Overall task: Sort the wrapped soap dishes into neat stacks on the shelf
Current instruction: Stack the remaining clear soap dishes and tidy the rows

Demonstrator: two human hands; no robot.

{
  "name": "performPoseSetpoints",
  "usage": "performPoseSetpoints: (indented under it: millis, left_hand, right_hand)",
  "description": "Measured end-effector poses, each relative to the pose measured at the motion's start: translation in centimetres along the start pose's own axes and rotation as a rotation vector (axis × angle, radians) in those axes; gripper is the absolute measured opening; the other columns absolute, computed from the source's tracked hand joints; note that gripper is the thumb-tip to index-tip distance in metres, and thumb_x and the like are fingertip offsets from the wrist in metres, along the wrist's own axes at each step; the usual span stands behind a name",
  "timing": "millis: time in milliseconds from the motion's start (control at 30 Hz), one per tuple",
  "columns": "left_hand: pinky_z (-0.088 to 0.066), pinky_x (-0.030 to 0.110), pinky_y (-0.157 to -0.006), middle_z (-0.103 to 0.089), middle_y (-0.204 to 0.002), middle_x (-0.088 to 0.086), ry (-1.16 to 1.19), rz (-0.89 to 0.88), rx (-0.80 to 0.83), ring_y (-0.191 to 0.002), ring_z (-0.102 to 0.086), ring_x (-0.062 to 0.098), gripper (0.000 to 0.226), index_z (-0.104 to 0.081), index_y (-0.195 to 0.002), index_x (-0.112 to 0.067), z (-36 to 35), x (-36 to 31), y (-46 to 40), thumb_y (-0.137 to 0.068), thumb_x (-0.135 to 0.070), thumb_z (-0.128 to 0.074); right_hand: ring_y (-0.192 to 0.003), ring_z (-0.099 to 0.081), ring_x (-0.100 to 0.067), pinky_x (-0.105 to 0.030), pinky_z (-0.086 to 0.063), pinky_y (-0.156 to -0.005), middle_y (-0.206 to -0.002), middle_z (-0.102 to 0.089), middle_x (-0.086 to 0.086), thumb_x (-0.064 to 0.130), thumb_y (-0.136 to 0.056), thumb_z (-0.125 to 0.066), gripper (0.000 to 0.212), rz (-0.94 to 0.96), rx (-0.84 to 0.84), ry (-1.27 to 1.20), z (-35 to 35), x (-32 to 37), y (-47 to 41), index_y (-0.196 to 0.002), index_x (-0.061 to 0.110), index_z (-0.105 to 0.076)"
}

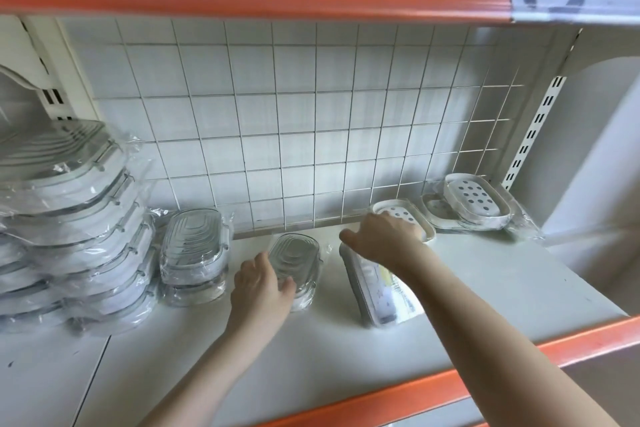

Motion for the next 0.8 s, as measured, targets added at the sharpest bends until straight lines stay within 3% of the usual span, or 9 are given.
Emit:
performPoseSetpoints:
  millis: [133, 267, 367, 500, 700, 800]
  left_hand:
    - [-0.034, 0.037, -0.101, -0.039, -0.135, 0.015, -0.116, -0.125, 0.027, -0.125, -0.036, 0.033, 0.058, -0.027, -0.142, -0.009, 0.4, -2.7, -0.8, -0.092, -0.029, -0.049]
    - [-0.035, 0.036, -0.098, -0.039, -0.136, 0.013, -0.184, -0.162, 0.066, -0.125, -0.036, 0.031, 0.056, -0.028, -0.14, -0.011, -0.5, -3.6, -1.6, -0.093, -0.035, -0.047]
    - [-0.035, 0.038, -0.098, -0.035, -0.139, 0.012, -0.233, -0.162, 0.054, -0.127, -0.034, 0.031, 0.062, -0.027, -0.141, -0.013, -1.1, -3.7, -2.0, -0.091, -0.045, -0.047]
    - [-0.034, 0.04, -0.099, -0.029, -0.143, 0.014, -0.291, -0.125, 0.043, -0.129, -0.034, 0.032, 0.073, -0.027, -0.139, -0.013, -2.3, -3.3, -2.3, -0.086, -0.059, -0.047]
    - [-0.038, 0.039, -0.09, -0.046, -0.122, 0.011, -0.344, -0.102, -0.04, -0.115, -0.044, 0.031, 0.069, -0.037, -0.129, -0.014, -2.3, -2.8, -2.2, -0.081, -0.063, -0.049]
    - [-0.039, 0.038, -0.088, -0.049, -0.117, 0.013, -0.344, -0.103, -0.06, -0.111, -0.047, 0.032, 0.068, -0.041, -0.128, -0.014, -2.0, -2.7, -1.7, -0.08, -0.062, -0.051]
  right_hand:
    - [-0.117, -0.046, -0.037, -0.042, -0.044, -0.093, -0.13, -0.045, -0.018, 0.042, -0.09, -0.045, 0.046, -0.029, 0.068, 0.025, -4.2, 0.1, -0.4, -0.121, 0.01, -0.055]
    - [-0.115, -0.05, -0.034, -0.035, -0.039, -0.08, -0.124, -0.05, -0.016, 0.034, -0.094, -0.04, 0.038, -0.031, 0.026, -0.038, -4.7, -0.3, 0.4, -0.117, 0.007, -0.053]
    - [-0.118, -0.048, -0.032, -0.037, -0.041, -0.084, -0.127, -0.048, -0.012, 0.046, -0.096, -0.039, 0.044, 0.0, -0.044, -0.125, -4.0, -0.6, 1.4, -0.118, 0.009, -0.047]
    - [-0.127, -0.037, -0.03, -0.045, -0.041, -0.092, -0.136, -0.037, -0.006, 0.065, -0.087, -0.043, 0.066, -0.002, 0.005, -0.157, -4.7, -1.3, 4.2, -0.132, 0.018, -0.036]
    - [-0.131, -0.033, -0.027, -0.043, -0.034, -0.099, -0.146, -0.025, -0.002, 0.072, -0.081, -0.04, 0.078, -0.013, -0.053, -0.11, -5.9, -1.7, 7.9, -0.142, 0.028, -0.02]
    - [-0.132, -0.033, -0.023, -0.04, -0.032, -0.1, -0.147, -0.028, 0.002, 0.076, -0.079, -0.039, 0.075, -0.057, -0.163, -0.128, -5.8, -1.9, 8.4, -0.14, 0.035, -0.024]
Point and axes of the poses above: each hand's wrist, its own y-axis away from the middle knuckle, its own z-axis out of the back of the hand, x = y × z, the point moved 9 cm from there along -y, towards the middle knuckle
